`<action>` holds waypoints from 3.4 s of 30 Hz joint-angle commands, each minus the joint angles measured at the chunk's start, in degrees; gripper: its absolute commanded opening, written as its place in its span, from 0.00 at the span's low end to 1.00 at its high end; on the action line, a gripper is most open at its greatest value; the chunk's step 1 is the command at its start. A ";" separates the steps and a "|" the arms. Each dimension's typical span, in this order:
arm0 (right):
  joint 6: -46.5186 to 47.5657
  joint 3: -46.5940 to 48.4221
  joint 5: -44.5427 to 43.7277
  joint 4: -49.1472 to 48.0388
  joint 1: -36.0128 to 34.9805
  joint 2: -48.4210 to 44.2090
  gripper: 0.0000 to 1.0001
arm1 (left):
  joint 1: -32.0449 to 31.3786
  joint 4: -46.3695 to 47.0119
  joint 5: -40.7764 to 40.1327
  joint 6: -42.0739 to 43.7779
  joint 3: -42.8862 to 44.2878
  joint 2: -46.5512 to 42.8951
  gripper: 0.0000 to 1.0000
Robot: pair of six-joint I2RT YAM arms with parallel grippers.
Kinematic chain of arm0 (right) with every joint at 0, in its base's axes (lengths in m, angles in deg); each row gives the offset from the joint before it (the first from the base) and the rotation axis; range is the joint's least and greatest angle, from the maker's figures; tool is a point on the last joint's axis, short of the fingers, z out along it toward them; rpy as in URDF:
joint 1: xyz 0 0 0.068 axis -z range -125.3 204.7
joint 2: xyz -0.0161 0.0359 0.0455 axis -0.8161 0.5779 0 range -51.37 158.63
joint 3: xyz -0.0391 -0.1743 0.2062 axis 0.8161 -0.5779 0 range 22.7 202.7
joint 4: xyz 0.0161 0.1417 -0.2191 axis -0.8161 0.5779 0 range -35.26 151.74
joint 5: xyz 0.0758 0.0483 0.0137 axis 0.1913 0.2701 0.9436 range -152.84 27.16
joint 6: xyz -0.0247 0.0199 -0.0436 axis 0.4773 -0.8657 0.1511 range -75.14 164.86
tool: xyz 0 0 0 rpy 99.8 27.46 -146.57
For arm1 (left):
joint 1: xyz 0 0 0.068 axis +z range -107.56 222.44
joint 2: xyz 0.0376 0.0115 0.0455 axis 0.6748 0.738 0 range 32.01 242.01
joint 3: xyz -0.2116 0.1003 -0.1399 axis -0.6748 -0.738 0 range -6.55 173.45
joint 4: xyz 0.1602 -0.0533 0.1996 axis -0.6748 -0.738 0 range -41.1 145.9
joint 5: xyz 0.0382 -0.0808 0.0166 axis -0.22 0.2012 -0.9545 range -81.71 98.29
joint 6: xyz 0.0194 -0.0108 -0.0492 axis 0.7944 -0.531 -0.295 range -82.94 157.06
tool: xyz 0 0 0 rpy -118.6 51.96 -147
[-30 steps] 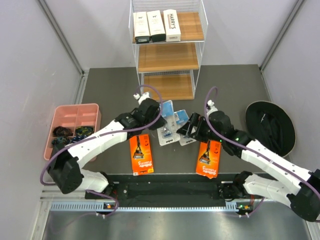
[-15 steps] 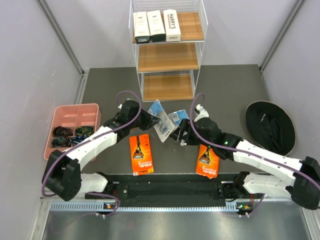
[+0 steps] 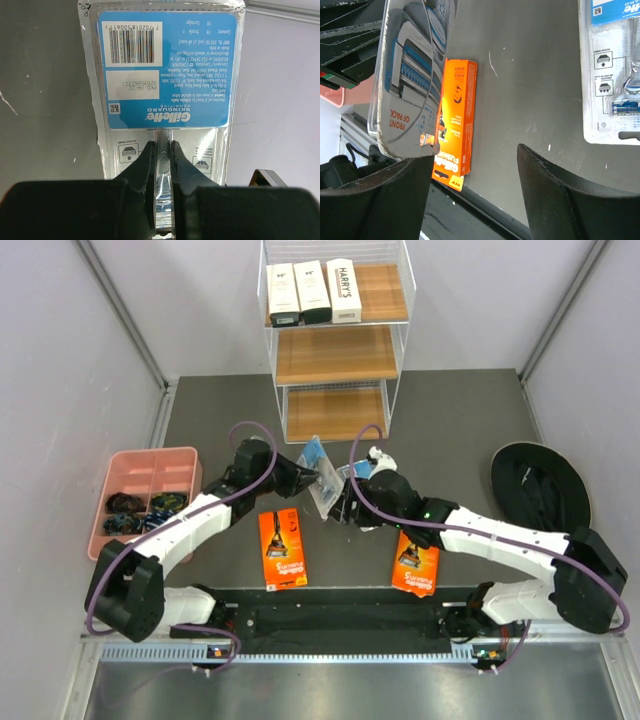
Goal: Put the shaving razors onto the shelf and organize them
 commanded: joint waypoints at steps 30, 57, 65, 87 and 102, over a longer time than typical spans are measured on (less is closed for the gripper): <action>-0.07 1.15 2.79 -11.22 -1.20 0.76 0.53 | 1.45 3.38 1.58 -0.56 -2.08 -1.29 0.00; -1.57 1.33 -1.78 -12.37 -1.28 2.00 0.00 | 1.54 11.20 6.41 1.98 -4.28 -1.55 0.34; -1.48 0.89 -2.31 -11.67 -1.28 -1.51 0.00 | 1.71 3.57 -1.67 8.04 -3.84 -7.87 0.98; -0.78 3.08 -2.83 -8.06 -1.28 -6.26 0.00 | 3.38 -36.25 -35.07 34.33 10.57 -15.88 0.99; -5.25 5.72 4.19 -20.36 2.67 -3.81 0.00 | 3.47 -36.78 -35.78 35.83 8.46 -15.53 0.99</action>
